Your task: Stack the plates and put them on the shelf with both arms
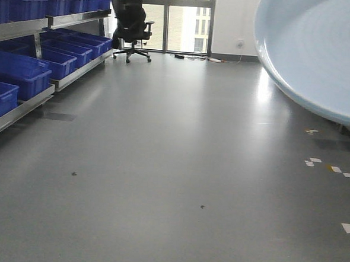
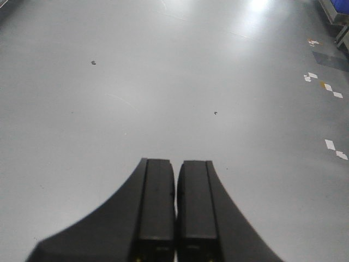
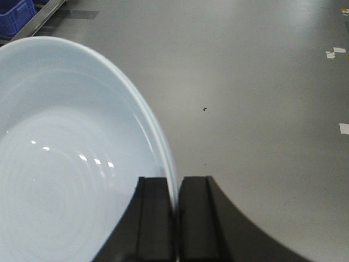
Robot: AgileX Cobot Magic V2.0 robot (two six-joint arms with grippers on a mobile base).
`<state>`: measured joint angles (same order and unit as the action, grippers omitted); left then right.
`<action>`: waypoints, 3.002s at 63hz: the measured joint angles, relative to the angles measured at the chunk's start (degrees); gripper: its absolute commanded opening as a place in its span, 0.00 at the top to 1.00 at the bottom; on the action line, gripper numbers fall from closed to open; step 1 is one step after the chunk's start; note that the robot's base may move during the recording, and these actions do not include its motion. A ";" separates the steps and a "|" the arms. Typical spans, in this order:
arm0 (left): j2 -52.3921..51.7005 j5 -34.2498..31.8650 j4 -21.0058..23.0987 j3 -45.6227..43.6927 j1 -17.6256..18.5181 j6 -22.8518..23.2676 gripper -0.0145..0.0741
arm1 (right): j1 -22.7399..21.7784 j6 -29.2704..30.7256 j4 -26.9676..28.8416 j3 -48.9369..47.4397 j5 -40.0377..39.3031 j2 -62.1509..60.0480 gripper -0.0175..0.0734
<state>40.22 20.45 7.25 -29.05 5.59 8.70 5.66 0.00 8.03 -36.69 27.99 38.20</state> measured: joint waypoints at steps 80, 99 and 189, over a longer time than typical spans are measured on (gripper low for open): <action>0.00 0.00 0.00 0.00 0.00 0.00 0.72 | 0.00 0.00 0.00 0.00 0.00 0.00 0.75; 0.00 0.00 0.00 0.00 0.00 0.00 0.72 | 0.00 0.00 0.00 0.00 0.00 0.00 0.75; 0.00 0.00 0.00 0.00 0.00 0.00 0.72 | 0.00 0.00 0.00 0.00 0.00 0.00 0.75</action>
<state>40.22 20.45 7.25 -29.05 5.59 8.70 5.66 0.00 8.03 -36.69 27.99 38.20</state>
